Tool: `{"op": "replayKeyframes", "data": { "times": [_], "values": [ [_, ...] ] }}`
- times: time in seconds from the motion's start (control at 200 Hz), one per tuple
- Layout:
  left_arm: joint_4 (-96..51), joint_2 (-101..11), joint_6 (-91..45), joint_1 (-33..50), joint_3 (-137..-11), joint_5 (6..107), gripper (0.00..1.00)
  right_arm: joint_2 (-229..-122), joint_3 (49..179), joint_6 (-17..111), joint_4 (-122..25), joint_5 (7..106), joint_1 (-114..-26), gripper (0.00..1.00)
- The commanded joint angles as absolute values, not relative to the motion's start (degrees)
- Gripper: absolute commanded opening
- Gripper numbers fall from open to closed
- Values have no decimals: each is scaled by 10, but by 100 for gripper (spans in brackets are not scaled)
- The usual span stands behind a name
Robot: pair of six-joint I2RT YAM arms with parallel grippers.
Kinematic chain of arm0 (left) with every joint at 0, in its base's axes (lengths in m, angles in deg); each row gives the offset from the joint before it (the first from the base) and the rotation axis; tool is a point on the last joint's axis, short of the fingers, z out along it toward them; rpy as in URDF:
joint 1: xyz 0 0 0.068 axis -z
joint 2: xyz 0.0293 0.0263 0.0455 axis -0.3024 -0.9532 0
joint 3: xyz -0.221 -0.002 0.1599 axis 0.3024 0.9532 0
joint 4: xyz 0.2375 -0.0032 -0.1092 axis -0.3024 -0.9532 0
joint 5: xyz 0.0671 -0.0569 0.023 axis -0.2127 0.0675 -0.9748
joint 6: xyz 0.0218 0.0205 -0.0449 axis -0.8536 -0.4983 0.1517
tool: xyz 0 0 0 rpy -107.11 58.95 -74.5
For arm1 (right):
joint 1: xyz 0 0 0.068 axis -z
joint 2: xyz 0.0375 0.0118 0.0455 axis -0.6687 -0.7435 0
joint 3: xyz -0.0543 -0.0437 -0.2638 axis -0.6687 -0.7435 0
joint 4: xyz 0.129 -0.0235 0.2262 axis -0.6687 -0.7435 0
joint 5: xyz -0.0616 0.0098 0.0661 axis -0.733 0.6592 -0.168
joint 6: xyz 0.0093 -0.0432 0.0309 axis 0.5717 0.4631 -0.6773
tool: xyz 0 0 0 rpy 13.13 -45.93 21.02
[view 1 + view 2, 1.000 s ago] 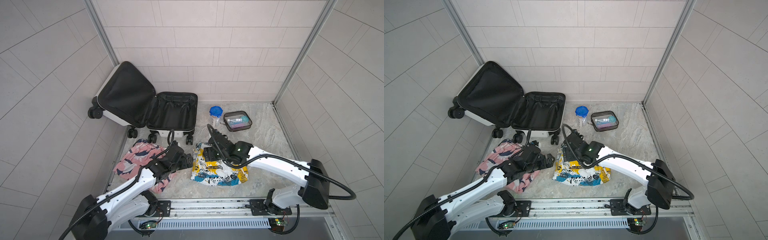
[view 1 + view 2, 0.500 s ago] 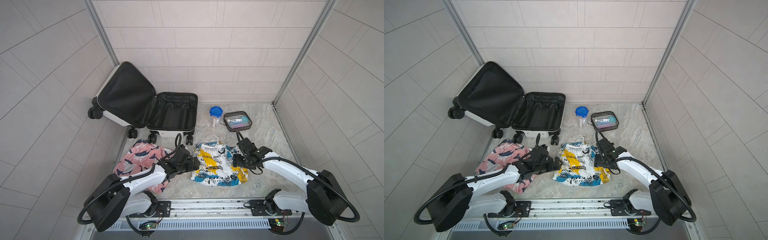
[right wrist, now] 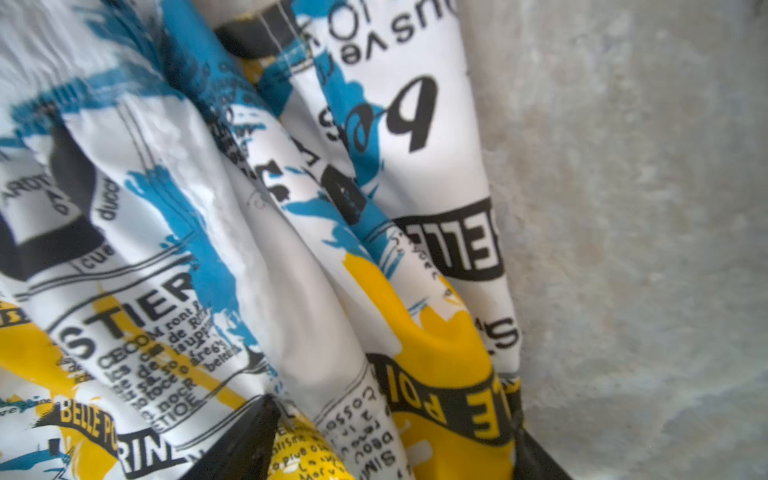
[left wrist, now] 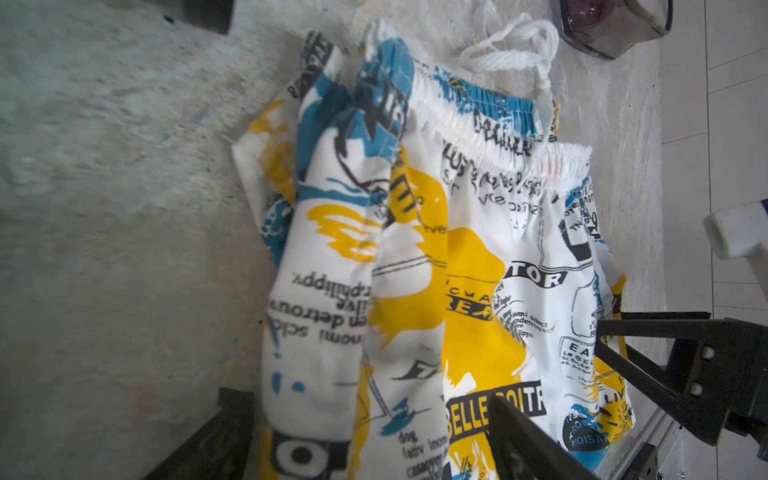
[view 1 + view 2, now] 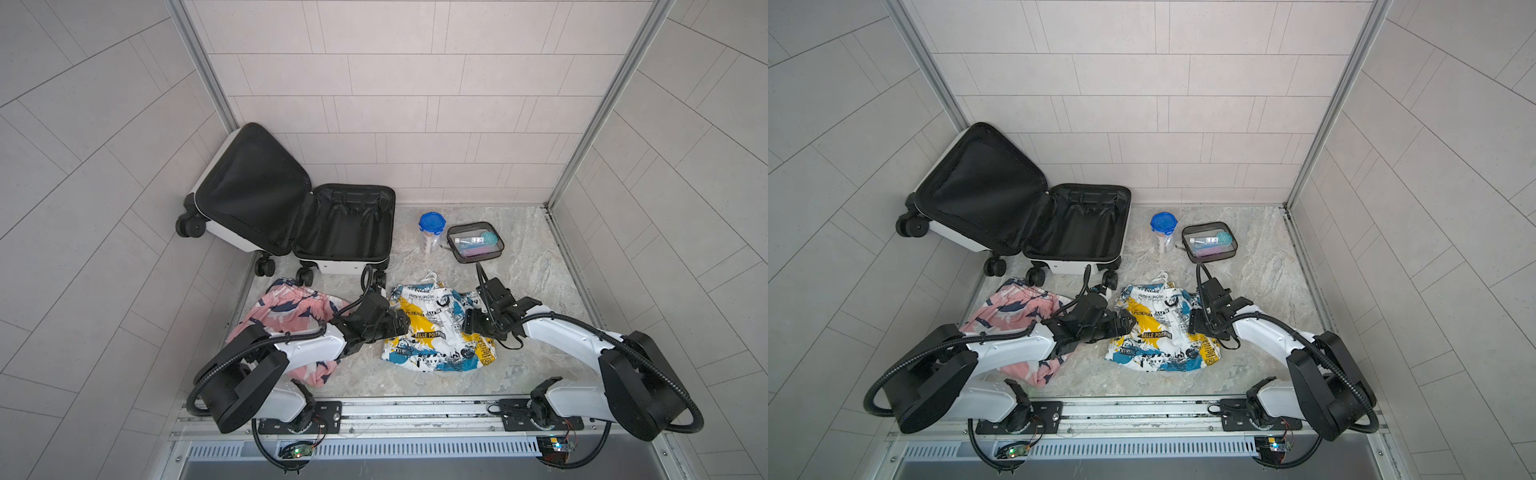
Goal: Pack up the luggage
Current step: 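Grasp the newspaper-print shorts waistband with both grippers and lift, then carry the held shorts with both grippers into the open suitcase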
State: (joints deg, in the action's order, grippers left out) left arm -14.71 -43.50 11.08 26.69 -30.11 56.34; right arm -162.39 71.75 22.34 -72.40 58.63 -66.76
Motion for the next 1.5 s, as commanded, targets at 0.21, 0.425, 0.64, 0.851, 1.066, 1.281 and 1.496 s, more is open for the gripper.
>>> {"op": "replayKeyframes", "data": {
  "times": [0.21,0.425,0.64,0.851,1.066,1.281,1.496],
  "values": [
    [-137,-521,117,308,-343,577,70,-1637,689,159,-658,625,-704,46],
    [-128,-546,104,309,-393,628,5,-1641,727,139,-665,623,-736,9],
    [-292,-482,52,308,-462,586,0,-1631,814,147,-725,609,-770,0],
    [-457,-409,-14,307,-554,502,0,-1614,896,152,-760,601,-800,0],
    [-546,-360,-73,288,-625,436,0,-1634,993,154,-774,604,-828,0],
    [-569,-337,-101,214,-652,453,0,-1687,1093,154,-758,617,-838,0],
    [-576,-355,-137,102,-702,493,0,-1797,1221,167,-750,629,-841,0]
  ]
}}
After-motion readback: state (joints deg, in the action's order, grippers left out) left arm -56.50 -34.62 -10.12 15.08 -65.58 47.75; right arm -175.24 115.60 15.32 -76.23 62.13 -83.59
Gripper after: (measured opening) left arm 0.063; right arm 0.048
